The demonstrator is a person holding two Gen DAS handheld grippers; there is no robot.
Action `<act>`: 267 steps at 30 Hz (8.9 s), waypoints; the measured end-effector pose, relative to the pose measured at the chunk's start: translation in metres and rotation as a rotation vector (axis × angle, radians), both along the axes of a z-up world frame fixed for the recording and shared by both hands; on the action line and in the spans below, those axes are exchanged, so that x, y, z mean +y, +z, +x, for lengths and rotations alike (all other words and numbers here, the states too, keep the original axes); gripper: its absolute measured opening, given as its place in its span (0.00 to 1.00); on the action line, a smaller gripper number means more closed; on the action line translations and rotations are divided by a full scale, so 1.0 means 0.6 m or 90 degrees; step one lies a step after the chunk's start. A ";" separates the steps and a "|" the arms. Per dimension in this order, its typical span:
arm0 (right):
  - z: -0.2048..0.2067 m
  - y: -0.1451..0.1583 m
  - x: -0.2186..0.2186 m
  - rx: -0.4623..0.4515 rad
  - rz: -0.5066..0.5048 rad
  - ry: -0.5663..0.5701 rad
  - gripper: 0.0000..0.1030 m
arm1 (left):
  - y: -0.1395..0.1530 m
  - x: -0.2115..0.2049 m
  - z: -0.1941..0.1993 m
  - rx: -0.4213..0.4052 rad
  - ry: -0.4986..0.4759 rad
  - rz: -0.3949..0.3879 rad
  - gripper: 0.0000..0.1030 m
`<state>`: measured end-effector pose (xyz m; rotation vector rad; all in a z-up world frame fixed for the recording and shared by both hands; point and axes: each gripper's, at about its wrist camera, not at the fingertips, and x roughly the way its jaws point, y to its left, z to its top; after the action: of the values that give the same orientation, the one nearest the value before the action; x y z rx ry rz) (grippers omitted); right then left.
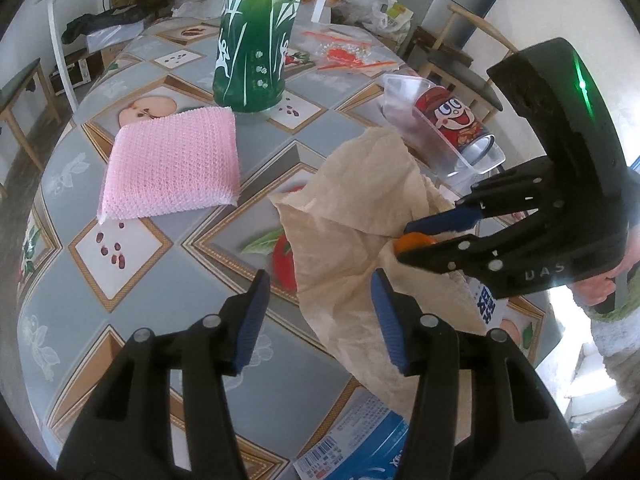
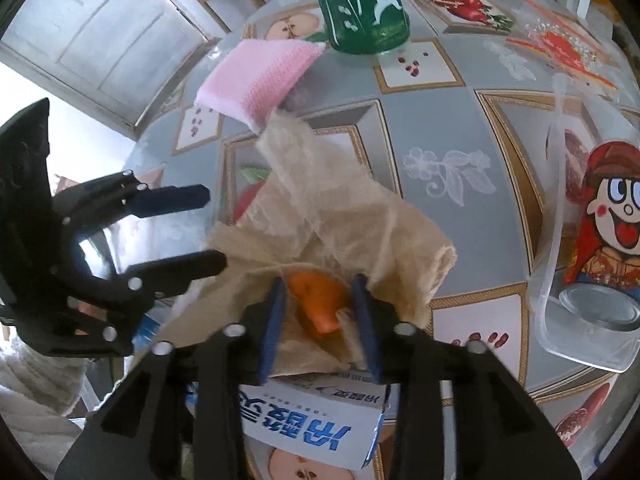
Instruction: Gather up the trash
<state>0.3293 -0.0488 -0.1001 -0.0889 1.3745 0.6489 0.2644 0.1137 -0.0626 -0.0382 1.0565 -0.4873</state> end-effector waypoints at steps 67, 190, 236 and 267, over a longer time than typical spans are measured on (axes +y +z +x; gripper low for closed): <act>-0.008 -0.023 -0.113 0.129 0.372 -0.106 0.14 | -0.005 -0.015 0.099 0.179 0.029 -0.289 0.00; -0.449 -0.335 -0.935 -0.018 0.453 -1.034 0.49 | 0.022 -0.883 -0.028 0.086 -0.376 -0.046 0.72; -0.297 0.069 -0.300 -0.102 0.429 -0.358 0.66 | -0.023 -0.168 -0.100 -0.087 -0.224 0.233 0.83; -0.291 0.056 -0.297 -0.094 0.411 -0.355 0.66 | 0.002 -0.077 0.007 0.111 0.007 0.084 0.75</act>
<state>0.1547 -0.2270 -0.0668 0.7248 0.9295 0.5658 0.2689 0.0677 -0.0616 0.0311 1.2565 -0.4091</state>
